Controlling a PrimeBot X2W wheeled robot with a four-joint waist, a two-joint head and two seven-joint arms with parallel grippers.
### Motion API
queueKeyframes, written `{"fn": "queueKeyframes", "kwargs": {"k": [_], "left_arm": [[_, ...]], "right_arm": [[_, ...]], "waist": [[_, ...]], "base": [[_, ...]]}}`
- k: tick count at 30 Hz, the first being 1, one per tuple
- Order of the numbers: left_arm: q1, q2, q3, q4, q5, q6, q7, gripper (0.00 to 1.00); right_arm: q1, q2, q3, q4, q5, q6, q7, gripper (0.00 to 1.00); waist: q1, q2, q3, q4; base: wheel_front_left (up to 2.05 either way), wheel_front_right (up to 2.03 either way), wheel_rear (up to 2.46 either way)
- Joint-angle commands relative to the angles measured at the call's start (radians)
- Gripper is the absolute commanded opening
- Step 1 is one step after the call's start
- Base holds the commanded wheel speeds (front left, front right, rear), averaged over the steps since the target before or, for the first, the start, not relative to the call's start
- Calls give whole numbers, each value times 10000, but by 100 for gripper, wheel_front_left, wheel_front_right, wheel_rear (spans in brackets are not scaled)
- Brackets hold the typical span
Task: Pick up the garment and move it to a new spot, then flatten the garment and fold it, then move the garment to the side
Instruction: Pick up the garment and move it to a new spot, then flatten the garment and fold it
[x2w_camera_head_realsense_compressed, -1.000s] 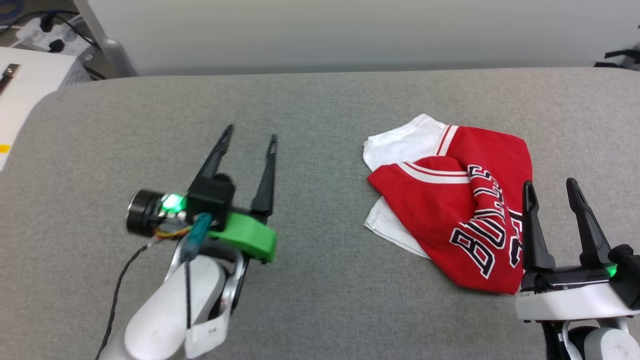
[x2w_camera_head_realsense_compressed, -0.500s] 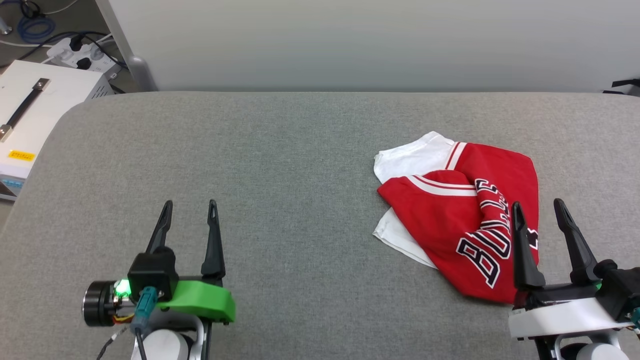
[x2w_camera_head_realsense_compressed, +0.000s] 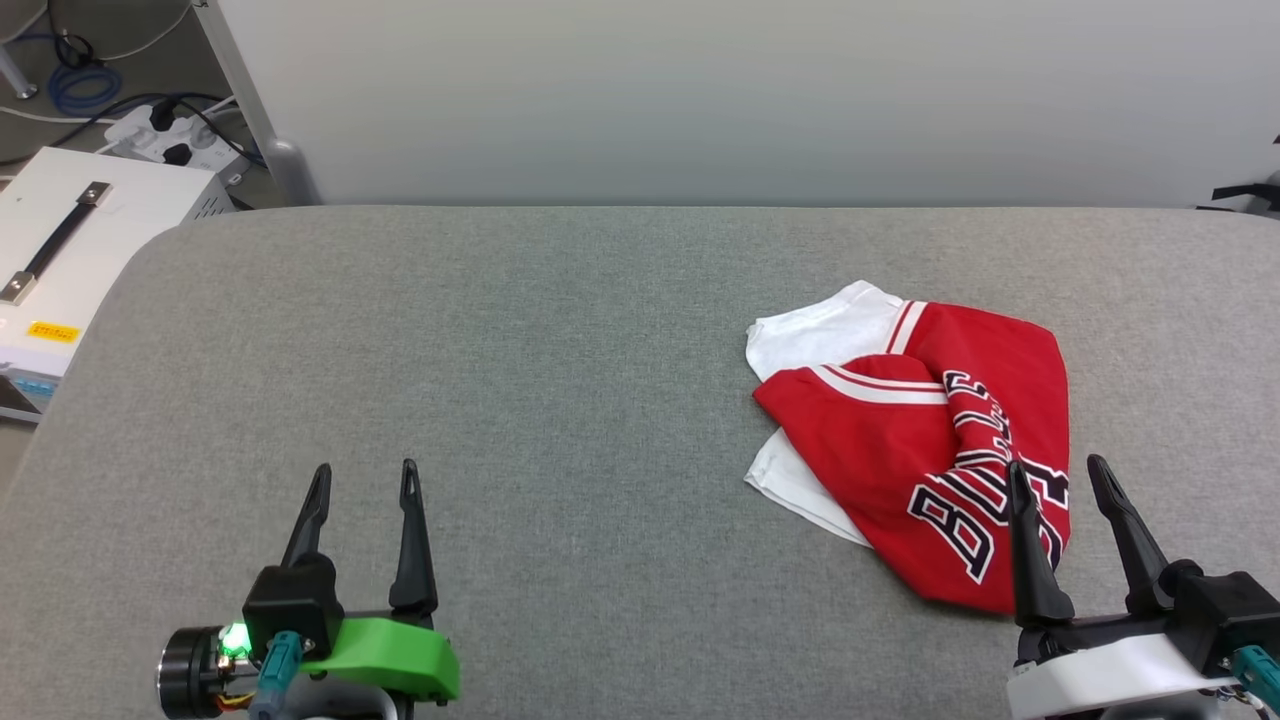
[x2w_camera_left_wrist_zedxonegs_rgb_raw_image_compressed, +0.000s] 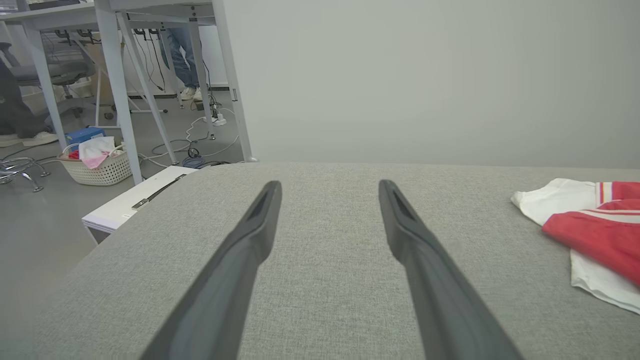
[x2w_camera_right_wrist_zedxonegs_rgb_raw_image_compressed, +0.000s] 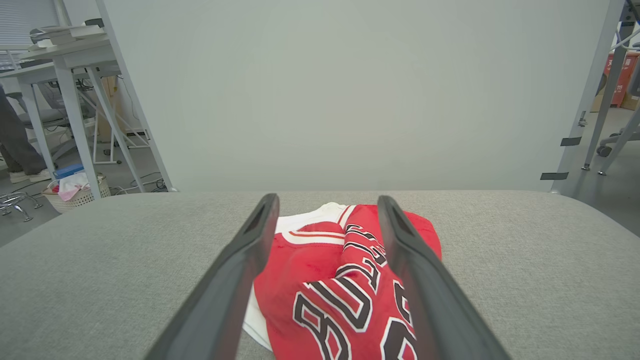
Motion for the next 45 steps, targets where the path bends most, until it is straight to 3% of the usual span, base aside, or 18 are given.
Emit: {"fn": "queueKeyframes", "kwargs": {"k": [1,8,33,45], "left_arm": [[197,-113,108,30,139,-98,-57,100],[427,-388,461,163,566,-485,-57,100],[172,-694,809,350,955,-1108,-57,100],[-2916,232,650,783,887,-2283,-57,100]], "right_arm": [[141,-16,8,22,-44,-7,-49,100],[274,-16,56,117,-58,-7,-49,100],[209,-16,70,178,-115,-7,-49,100],[-220,-16,249,85,-224,-7,-49,100]], "waist": [[1,0,-28,3],[1,0,-43,41],[1,0,37,117],[1,0,574,-215]], "base": [[0,0,0],[0,0,0],[0,0,0],[0,0,0]]}}
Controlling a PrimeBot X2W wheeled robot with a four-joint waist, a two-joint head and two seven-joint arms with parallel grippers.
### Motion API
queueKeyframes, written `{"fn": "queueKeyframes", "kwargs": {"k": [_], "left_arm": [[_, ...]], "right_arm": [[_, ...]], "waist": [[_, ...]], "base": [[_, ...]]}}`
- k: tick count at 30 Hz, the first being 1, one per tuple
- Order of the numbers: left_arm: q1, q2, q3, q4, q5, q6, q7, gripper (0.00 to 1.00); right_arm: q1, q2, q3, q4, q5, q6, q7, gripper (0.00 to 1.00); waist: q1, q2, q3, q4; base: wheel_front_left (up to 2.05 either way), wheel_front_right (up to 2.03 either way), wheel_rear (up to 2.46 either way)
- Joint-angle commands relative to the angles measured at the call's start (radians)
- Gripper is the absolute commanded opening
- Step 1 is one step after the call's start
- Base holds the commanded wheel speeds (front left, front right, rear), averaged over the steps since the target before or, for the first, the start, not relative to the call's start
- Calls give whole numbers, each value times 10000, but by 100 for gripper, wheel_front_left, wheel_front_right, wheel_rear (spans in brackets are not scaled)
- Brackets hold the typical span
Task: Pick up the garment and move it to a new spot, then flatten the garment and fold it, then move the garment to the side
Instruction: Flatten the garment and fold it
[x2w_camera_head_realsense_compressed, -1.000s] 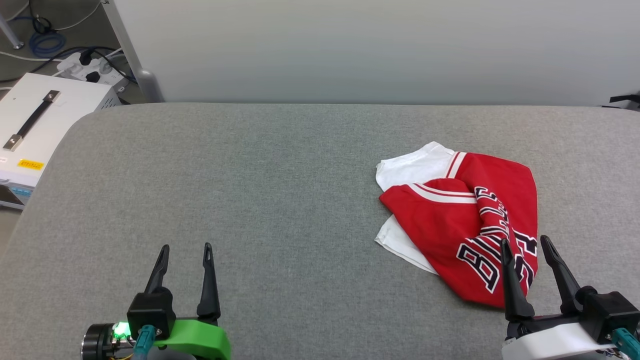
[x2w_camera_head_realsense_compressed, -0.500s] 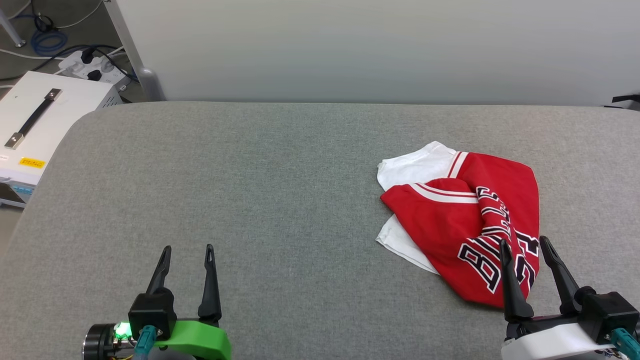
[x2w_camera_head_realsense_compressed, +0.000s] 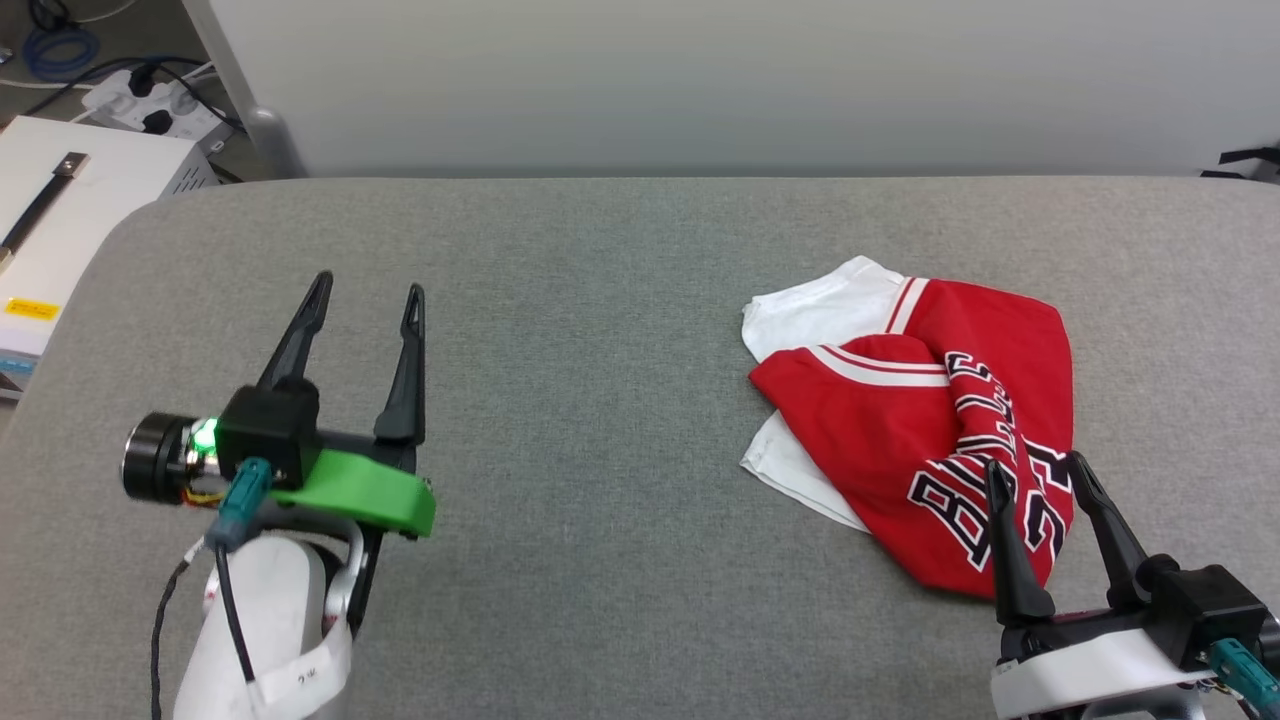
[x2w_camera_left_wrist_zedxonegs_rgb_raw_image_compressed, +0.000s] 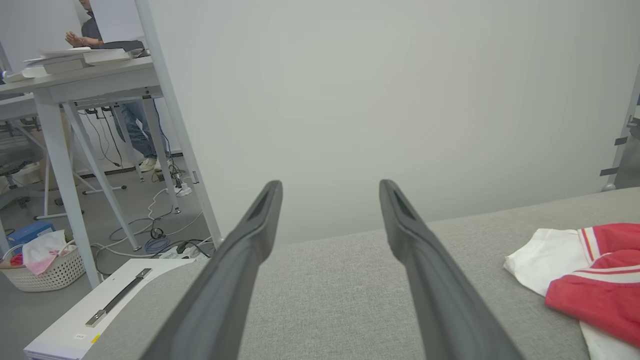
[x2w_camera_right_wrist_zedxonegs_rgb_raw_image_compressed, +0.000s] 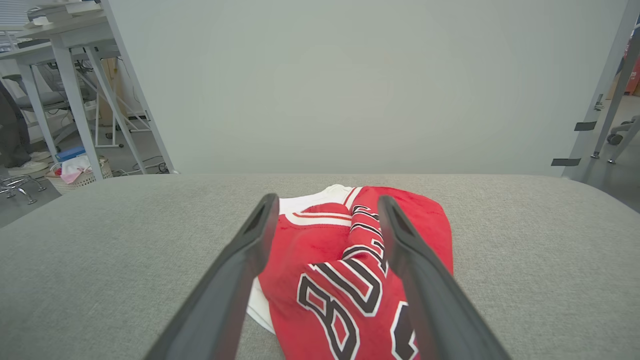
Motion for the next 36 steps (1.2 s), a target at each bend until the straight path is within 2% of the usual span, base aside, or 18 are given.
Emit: {"fn": "queueKeyframes", "kwargs": {"k": [1,4,6,14,20,27,28,31,36], "left_arm": [[-459,142,-137,238,-118,-112,-57,100],[-1439,497,-608,737,-291,-247,-56,100],[-2726,903,-1727,1284,-860,-303,286,100],[-5023,1974,-5406,1429,-3091,-310,2054,100],[-6642,2465,-8141,1479,-4968,-311,4261,100],[-8129,2683,-10693,1451,-6896,-311,6706,100],[-8648,2728,-11744,1357,-7535,-312,7499,100],[-8927,2720,-12217,1230,-7904,-312,8177,100],[-8756,2611,-12362,1070,-7844,-312,9203,100]], "right_arm": [[-196,-16,40,-43,-75,-7,-49,100],[-358,-16,107,-73,-61,-7,-49,100],[-505,-16,159,-103,-56,-7,-49,100],[-833,-16,190,-148,16,-7,-49,100],[-1131,-16,229,-167,144,-7,-49,100],[-1382,-16,257,-218,309,-7,-49,100],[-1499,-16,253,-230,382,-7,-49,100],[-1653,-16,252,-238,464,-7,-49,100],[-1984,-16,329,-279,629,-7,-49,100]], "waist": [[0,0,174,-195],[0,0,364,-410],[0,0,600,-673],[0,0,1122,-1122],[0,0,1541,-1450],[0,0,2011,-1781],[0,0,2221,-1922],[0,0,2457,-2051],[0,0,2924,-2282]], "base": [[0,0,0],[0,0,0],[0,0,0],[0,0,0],[0,0,0],[0,0,0],[0,0,0],[0,0,0],[0,0,0]]}}
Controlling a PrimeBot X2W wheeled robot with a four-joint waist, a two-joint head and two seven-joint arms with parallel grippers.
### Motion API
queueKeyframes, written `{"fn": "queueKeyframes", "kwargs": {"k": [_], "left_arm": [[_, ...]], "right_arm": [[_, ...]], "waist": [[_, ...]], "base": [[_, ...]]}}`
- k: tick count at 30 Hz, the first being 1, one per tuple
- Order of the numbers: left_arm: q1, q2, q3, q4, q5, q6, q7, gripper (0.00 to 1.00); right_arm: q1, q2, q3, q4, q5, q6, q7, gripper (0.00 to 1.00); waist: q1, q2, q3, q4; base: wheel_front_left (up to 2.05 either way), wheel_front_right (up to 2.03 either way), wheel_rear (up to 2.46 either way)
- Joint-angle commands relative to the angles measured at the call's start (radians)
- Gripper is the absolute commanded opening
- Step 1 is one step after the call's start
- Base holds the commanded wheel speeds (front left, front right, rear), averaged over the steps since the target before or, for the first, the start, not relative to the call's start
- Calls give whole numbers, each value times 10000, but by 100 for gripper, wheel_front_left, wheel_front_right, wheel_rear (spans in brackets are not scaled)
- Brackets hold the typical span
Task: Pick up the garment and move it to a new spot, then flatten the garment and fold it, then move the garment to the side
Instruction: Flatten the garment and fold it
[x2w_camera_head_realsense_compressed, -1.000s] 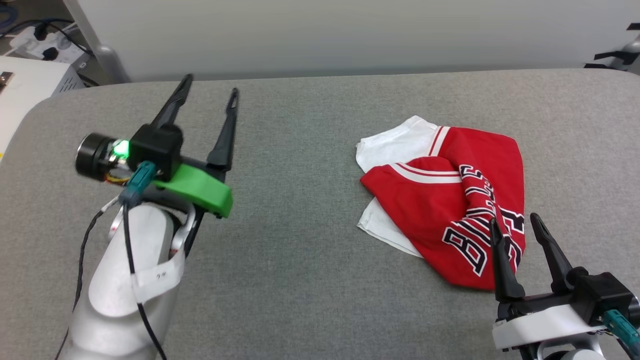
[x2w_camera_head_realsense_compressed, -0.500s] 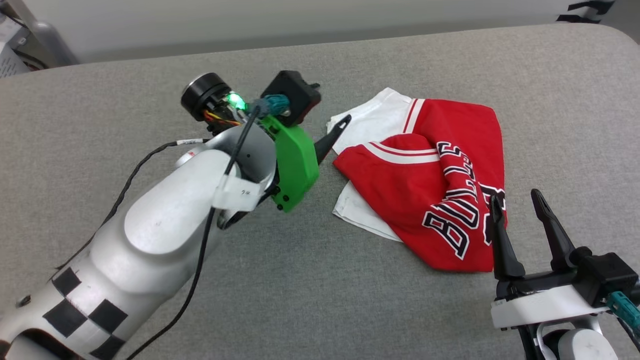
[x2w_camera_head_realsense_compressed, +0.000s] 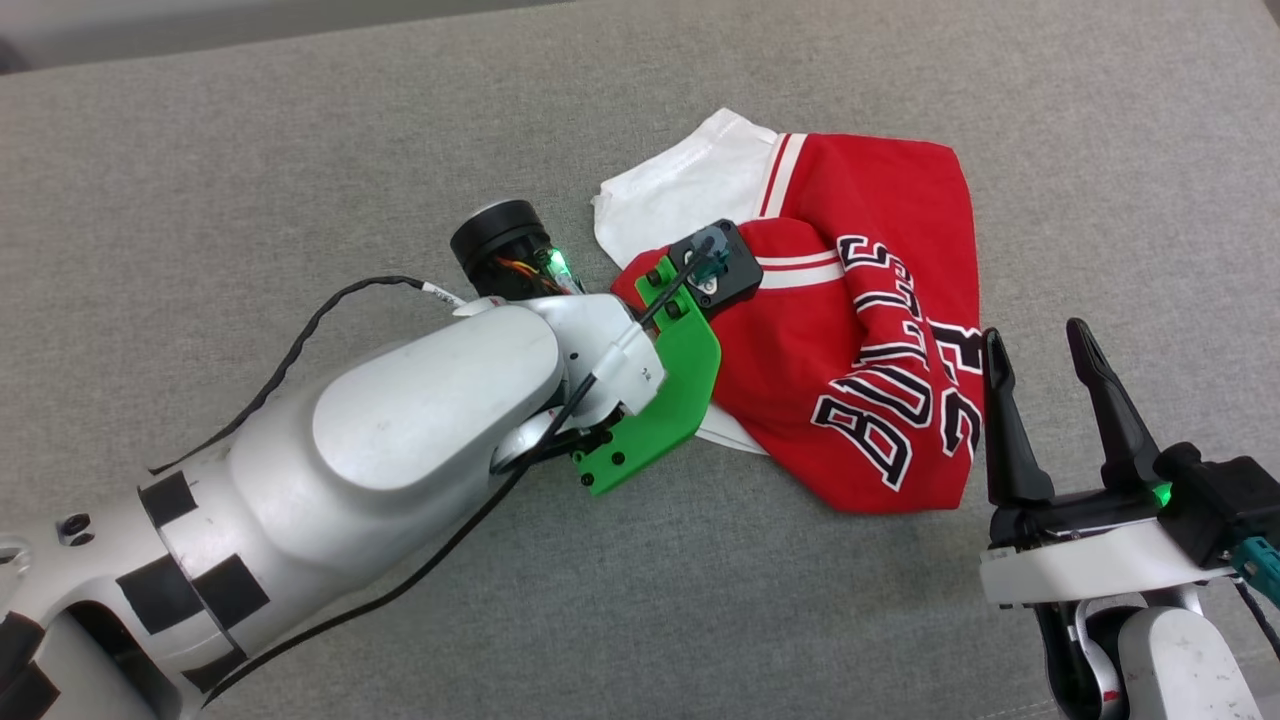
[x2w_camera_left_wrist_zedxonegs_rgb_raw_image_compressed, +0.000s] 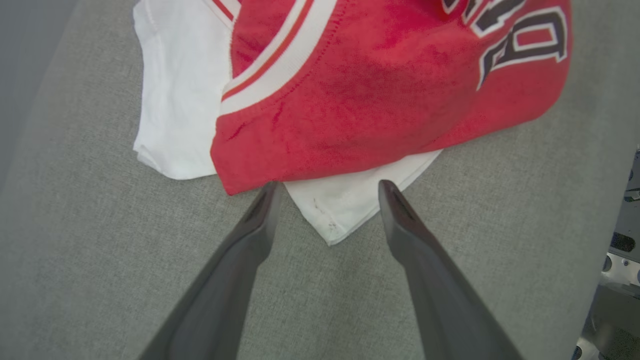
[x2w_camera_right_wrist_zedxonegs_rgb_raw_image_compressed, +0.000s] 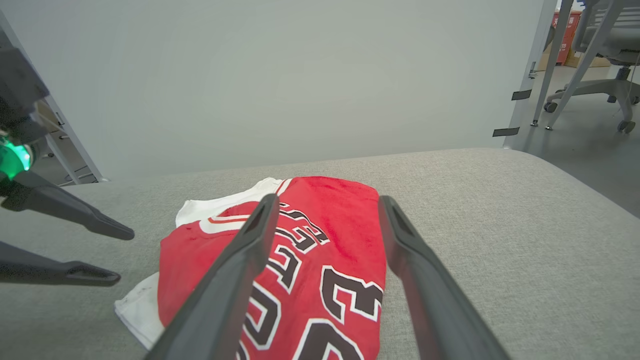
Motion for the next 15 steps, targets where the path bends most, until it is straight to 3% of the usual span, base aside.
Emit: {"fn": "queueKeyframes", "kwargs": {"k": [1,4,15], "left_arm": [[157,-3,-11,-51,104,-28,282,100],[448,46,-14,-177,430,-28,1013,100],[1222,359,-16,-48,1461,-28,2023,100]], "right_arm": [[-225,-16,33,-57,93,-7,-49,100],[-374,-16,79,-60,189,-7,-49,100],[-713,-16,120,-52,357,-7,-49,100]], "waist": [[-1,-1,378,-258],[-1,-1,619,-360],[-1,-1,1118,-587]], "base": [[0,0,0],[0,0,0],[0,0,0]]}}
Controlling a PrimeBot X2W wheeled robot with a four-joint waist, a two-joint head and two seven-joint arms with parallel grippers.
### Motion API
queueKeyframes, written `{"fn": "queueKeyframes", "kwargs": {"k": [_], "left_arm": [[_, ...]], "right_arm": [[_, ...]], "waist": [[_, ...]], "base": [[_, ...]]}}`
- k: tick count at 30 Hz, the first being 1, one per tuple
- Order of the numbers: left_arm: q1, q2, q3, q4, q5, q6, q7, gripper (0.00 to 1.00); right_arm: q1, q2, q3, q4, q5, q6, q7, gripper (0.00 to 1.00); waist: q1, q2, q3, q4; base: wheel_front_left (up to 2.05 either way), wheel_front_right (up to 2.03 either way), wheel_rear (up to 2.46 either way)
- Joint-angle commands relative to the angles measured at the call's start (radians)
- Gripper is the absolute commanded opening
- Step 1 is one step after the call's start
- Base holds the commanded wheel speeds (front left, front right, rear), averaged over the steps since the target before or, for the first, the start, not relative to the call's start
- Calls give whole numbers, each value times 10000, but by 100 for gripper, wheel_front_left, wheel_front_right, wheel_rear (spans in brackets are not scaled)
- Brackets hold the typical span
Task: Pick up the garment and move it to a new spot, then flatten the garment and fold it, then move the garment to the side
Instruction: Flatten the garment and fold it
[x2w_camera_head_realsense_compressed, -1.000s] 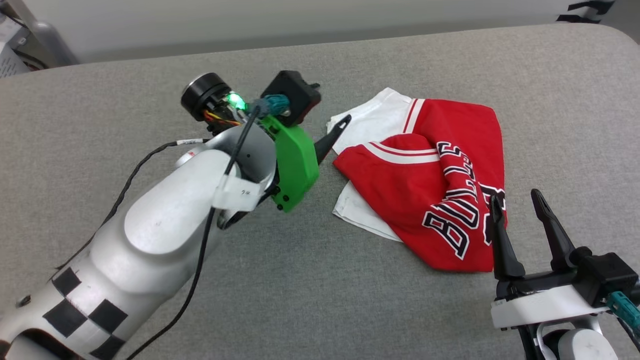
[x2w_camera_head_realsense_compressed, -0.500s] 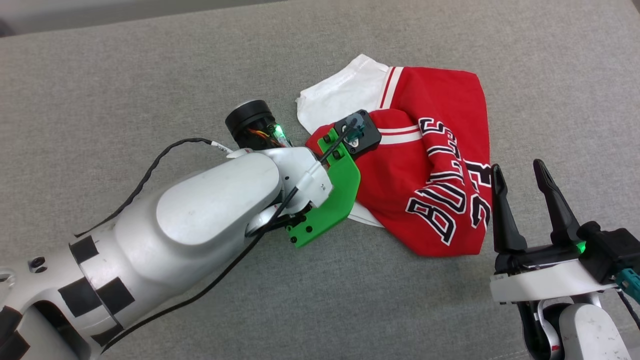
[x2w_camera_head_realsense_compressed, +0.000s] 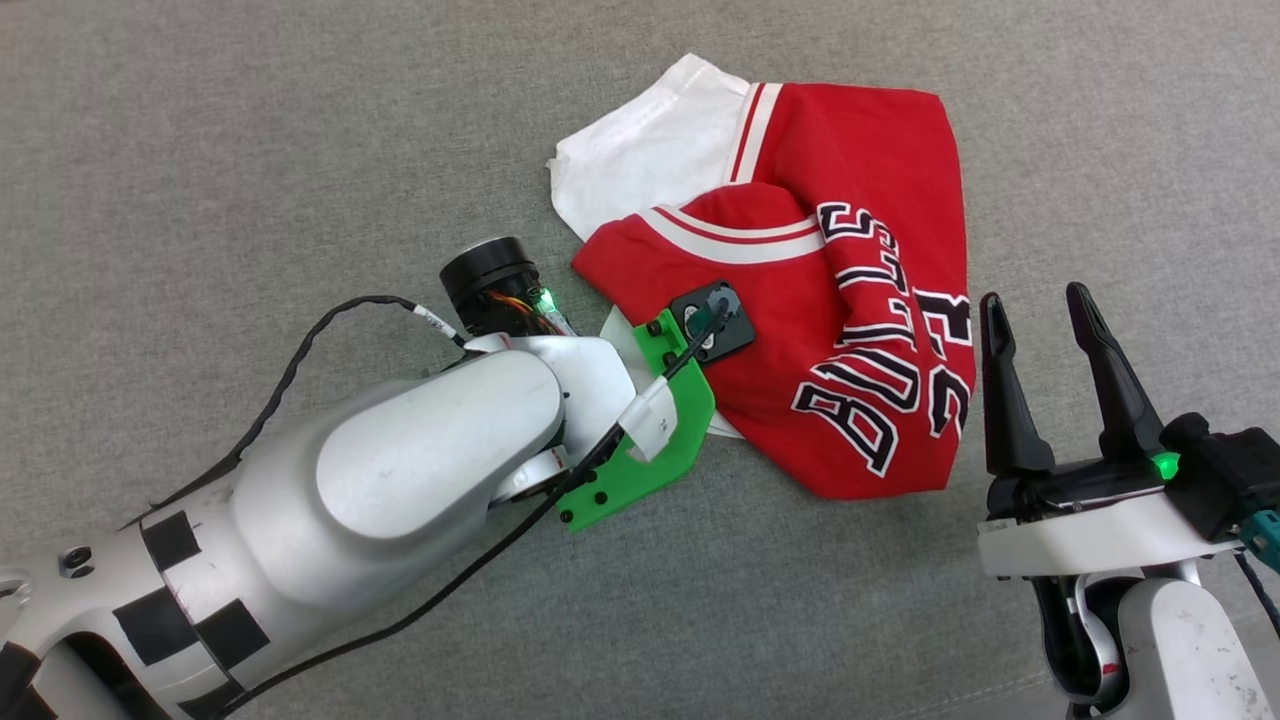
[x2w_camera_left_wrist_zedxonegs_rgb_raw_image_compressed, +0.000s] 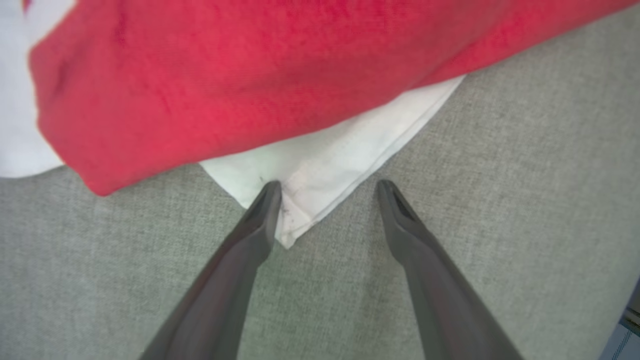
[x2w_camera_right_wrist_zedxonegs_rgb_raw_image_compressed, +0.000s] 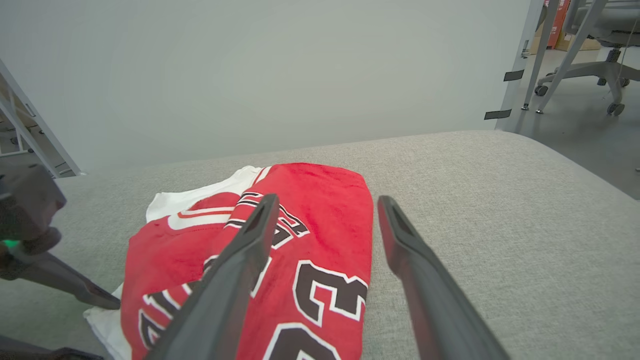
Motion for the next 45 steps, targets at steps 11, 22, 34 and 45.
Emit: {"fn": "queueKeyframes", "kwargs": {"k": [11,22,34,45], "left_arm": [[450,387,-228,-1,260,-27,381,0],[137,568,-228,-188,126,-27,-2882,0],[1778,2541,503,-654,-903,801,-5706,0],[4045,4428,860,-635,-2085,1972,-6533,0]], "right_arm": [[-289,-16,17,20,78,-7,-49,100],[327,-16,-172,168,-77,-7,-49,100],[992,-16,-369,195,-362,-7,-49,100],[1308,-16,-454,198,-499,-7,-49,100]], "waist": [[-1,-1,153,-40],[-1,-1,-959,592],[-1,-1,-2114,1563],[-1,-1,-2395,2119]], "base": [[0,0,0],[0,0,0],[0,0,0],[0,0,0]]}}
